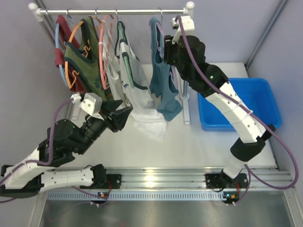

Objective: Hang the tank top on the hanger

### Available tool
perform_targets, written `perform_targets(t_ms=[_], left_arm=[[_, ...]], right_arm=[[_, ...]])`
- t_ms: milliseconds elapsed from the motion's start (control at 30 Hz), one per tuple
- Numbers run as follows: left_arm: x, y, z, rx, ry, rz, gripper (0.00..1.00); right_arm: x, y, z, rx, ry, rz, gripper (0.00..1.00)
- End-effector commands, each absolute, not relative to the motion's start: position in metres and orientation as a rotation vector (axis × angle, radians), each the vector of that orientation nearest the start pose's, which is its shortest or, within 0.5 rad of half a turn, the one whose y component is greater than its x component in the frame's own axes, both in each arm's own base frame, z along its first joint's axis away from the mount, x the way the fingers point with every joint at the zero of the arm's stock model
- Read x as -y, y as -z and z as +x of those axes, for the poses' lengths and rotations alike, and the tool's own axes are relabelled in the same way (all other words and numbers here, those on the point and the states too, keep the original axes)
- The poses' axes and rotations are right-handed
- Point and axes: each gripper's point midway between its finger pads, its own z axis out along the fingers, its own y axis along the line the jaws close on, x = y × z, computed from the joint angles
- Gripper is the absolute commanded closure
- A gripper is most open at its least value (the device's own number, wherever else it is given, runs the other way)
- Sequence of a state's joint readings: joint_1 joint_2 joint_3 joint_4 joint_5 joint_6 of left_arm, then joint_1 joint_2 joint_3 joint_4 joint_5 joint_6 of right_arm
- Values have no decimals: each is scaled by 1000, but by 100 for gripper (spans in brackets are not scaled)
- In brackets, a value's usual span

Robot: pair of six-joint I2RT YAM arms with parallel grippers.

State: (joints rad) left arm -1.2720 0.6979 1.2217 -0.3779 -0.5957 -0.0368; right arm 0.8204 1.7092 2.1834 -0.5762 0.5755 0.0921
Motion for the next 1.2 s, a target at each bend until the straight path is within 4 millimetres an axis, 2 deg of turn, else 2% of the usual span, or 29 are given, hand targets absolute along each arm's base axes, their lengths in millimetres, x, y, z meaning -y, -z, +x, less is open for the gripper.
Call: perform_targets(t_ms=[0, 200, 233, 300, 500, 533, 567, 600, 733, 800, 867, 900, 933, 1000, 1033, 1167], left_arm=[[186, -456, 157, -1416, 668, 392, 46], [188, -457, 158, -1419, 662, 393, 46], [188, -457, 158, -1420, 661, 394, 46], [188, -458, 159, -1420, 657, 391, 46], [194, -455, 162, -1428, 649, 393, 45], [195, -454, 162, -1432, 645, 395, 45], [196, -453, 163, -1435, 643, 396, 45], [197, -452, 163, -1440, 638, 392, 45], [197, -443, 167, -1464, 623, 373, 45], [199, -430, 169, -1490, 603, 370, 45], [201, -416, 172, -1520, 575, 369, 45], [201, -412, 172, -1534, 580, 358, 45], [202, -401, 174, -1554, 561, 360, 45], [200, -393, 174, -1572, 572, 326, 46], [201, -380, 175, -1592, 559, 326, 46], [197, -360, 176, -1624, 569, 270, 46]], right_arm=[[-260, -518, 372, -1551, -294, -95, 56], [-259, -520, 364, -1551, -338, -97, 45], [-254, -526, 359, -1541, -346, -89, 43], [-254, -522, 356, -1550, -357, -88, 43], [-231, -525, 326, -1552, -419, -73, 37], [-219, -534, 314, -1532, -439, -57, 36], [-219, -519, 310, -1564, -436, -79, 36], [-214, -515, 305, -1572, -440, -74, 35], [-181, -482, 270, -1617, -446, -85, 30], [-167, -465, 258, -1647, -440, -69, 28], [-147, -445, 241, -1669, -437, -39, 26], [-132, -442, 228, -1662, -446, -18, 25], [-128, -419, 225, -1702, -422, -19, 24], [-114, -408, 211, -1704, -445, 18, 21], [-111, -385, 208, -1751, -420, 9, 20], [-98, -354, 191, -1787, -456, 57, 21]])
